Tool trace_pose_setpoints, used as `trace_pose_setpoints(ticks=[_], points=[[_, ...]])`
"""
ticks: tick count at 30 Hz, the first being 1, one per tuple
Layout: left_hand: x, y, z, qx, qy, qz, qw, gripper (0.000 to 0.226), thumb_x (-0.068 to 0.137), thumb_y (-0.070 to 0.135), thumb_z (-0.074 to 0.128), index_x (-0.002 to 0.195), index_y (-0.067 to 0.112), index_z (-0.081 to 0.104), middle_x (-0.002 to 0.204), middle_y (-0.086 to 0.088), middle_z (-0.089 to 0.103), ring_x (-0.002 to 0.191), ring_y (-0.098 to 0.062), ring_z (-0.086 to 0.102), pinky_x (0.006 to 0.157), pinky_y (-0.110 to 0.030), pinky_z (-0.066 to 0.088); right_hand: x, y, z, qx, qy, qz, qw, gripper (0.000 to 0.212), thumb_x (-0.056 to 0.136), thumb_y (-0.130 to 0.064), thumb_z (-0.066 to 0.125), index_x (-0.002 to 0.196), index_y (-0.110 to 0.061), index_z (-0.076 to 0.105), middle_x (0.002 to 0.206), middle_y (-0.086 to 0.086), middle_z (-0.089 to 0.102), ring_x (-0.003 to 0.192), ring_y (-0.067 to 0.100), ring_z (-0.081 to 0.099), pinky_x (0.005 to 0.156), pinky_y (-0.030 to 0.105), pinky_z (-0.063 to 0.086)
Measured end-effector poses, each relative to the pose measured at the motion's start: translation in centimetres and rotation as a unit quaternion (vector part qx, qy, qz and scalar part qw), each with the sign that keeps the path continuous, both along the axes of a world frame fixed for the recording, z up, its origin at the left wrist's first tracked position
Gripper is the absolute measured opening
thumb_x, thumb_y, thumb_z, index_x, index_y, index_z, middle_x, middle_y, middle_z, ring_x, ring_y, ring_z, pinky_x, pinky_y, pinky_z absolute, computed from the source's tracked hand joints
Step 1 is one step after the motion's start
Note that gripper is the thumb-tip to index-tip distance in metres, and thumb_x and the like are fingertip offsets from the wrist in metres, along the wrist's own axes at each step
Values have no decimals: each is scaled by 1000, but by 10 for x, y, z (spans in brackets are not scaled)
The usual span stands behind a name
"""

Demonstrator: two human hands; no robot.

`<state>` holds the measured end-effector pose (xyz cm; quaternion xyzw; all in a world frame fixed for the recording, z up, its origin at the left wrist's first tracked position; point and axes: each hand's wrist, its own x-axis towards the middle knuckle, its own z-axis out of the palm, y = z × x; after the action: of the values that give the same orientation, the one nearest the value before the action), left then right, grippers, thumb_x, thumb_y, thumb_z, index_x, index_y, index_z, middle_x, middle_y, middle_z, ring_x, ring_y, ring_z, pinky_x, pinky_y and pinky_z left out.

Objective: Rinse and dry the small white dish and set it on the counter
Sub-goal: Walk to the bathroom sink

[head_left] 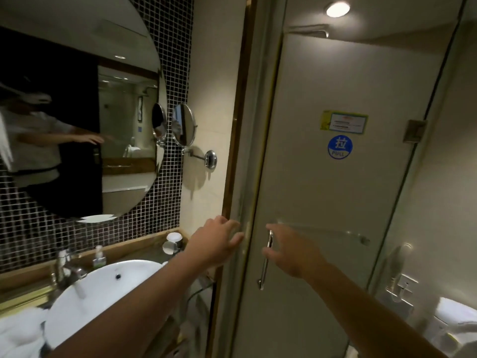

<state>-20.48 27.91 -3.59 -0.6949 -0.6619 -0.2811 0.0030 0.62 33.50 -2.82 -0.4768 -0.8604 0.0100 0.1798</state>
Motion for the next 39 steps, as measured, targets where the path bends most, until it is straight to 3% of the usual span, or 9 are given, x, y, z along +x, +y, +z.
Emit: trace_pose_setpoints(ticks=[3, 8, 12, 15, 20, 22, 25, 32, 39], points=[[-21, 5, -1, -15, -4, 49, 999, 50, 93, 59, 37, 137, 36, 46, 142, -1, 46, 125, -20, 44, 96, -39, 43, -27, 19, 1, 2, 5, 49, 999, 70, 90, -48, 62, 151, -26, 36, 153, 1, 46, 134, 20, 47, 106, 37, 40], [-52, 5, -2, -22, -22, 118, 992, 52, 92, 58, 37, 138, 34, 46, 140, -2, 46, 124, -21, 44, 96, -42, 45, -70, 42, 1, 22, 3, 119, 993, 67, 91, -48, 63, 149, -29, 37, 146, -3, 52, 121, 15, 57, 85, 29, 48], [-74, -4, -11, -22, 13, 189, 982, 50, 93, 59, 36, 134, 34, 49, 134, -1, 51, 119, -21, 48, 93, -43, 46, -104, 52, -5, 21, -21, 144, 989, 65, 93, -48, 60, 150, -29, 35, 146, -3, 51, 119, 17, 58, 92, 36, 54], [-92, -7, -19, -27, 15, 222, 974, 48, 94, 58, 35, 132, 33, 51, 127, -1, 53, 114, -20, 50, 86, -38, 46, -128, 62, -14, 26, -26, 154, 987, 62, 93, -49, 57, 148, -31, 37, 145, -5, 53, 116, 16, 60, 89, 35, 52], [-123, 1, -27, -39, 12, 254, 966, 49, 94, 59, 35, 135, 33, 48, 131, -1, 53, 117, -21, 51, 88, -40, 47, -169, 84, -29, 27, -16, 181, 983, 49, 90, -52, 59, 134, -36, 48, 132, -8, 61, 105, 13, 62, 66, 23, 41], [-137, 6, -30, -45, 16, 264, 963, 52, 93, 60, 34, 135, 33, 48, 132, -1, 53, 118, -22, 51, 92, -42, 46, -187, 94, -34, 23, -13, 186, 982, 47, 88, -53, 61, 130, -36, 50, 131, -8, 62, 105, 13, 63, 68, 25, 45], [-164, 15, -31, -42, 27, 285, 957, 51, 93, 57, 34, 136, 33, 48, 132, -2, 54, 118, -23, 50, 96, -43, 43, -217, 109, -39, 15, -13, 190, 982, 59, 86, -56, 60, 140, -36, 45, 136, -8, 61, 111, 16, 63, 81, 33, 53], [-236, 39, -34, -38, 6, 297, 954, 46, 94, 51, 37, 134, 32, 51, 133, -2, 53, 119, -23, 50, 95, -43, 45, -293, 137, -41, 34, -33, 217, 975, 67, 86, -56, 53, 146, -32, 37, 139, -4, 59, 120, 21, 60, 92, 47, 54], [-282, 59, -45, -59, -3, 304, 951, 47, 94, 54, 36, 134, 34, 49, 134, 0, 52, 122, -21, 48, 95, -44, 44, -350, 158, -43, 49, -37, 249, 966, 67, 84, -56, 48, 145, -30, 39, 133, -8, 62, 115, 17, 61, 88, 42, 55]])
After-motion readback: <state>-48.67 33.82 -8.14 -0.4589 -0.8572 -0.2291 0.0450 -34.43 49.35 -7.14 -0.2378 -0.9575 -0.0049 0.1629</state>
